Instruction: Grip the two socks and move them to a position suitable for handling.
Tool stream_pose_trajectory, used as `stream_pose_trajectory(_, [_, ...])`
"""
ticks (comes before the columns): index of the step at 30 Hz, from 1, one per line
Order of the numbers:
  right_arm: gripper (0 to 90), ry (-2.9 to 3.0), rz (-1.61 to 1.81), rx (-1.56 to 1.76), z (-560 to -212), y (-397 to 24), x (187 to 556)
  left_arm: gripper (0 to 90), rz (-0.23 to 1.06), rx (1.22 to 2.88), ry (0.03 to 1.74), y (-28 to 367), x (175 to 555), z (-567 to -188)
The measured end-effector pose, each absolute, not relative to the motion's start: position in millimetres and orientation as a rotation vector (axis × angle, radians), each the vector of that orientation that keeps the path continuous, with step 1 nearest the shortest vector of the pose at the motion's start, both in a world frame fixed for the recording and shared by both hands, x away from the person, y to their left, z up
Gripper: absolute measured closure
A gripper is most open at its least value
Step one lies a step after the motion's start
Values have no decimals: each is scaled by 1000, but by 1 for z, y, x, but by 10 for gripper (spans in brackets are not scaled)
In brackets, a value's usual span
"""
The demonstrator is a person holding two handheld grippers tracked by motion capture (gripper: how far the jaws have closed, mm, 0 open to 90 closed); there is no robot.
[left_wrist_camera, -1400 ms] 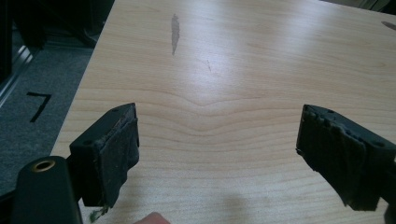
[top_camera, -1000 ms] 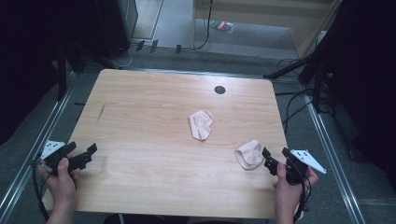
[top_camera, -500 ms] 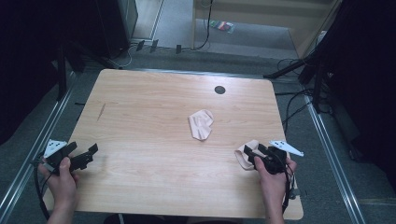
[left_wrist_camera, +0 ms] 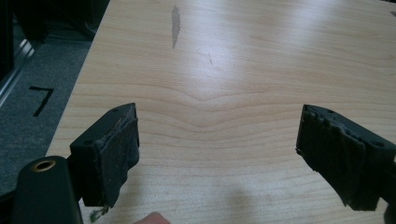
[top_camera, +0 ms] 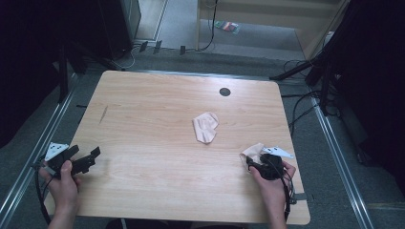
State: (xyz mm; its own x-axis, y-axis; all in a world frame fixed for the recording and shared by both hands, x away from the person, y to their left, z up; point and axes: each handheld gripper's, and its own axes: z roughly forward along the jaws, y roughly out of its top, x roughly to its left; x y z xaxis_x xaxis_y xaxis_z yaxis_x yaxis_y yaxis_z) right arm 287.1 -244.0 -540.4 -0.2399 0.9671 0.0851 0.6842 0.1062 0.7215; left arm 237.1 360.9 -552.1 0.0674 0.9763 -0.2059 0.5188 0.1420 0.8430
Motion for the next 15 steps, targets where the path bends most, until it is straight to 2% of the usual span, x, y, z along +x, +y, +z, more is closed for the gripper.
stream_pose_trajectory(3, [513, 1952, 890, 1573, -543, -242, 286, 139, 692, 1492, 1570, 360, 237, -552])
stream_pose_trajectory(6, [541, 1920, 876, 1565, -545, -240, 284, 139, 709, 1497, 1570, 359, 236, -552])
stream_pose_trajectory(12, [806, 1863, 861, 1574, -546, -247, 282, 139, 729, 1509, 1556, 352, 237, -551])
stream_pose_trajectory(15, [827, 1854, 879, 1609, -545, -250, 285, 139, 709, 1501, 1538, 347, 237, -550])
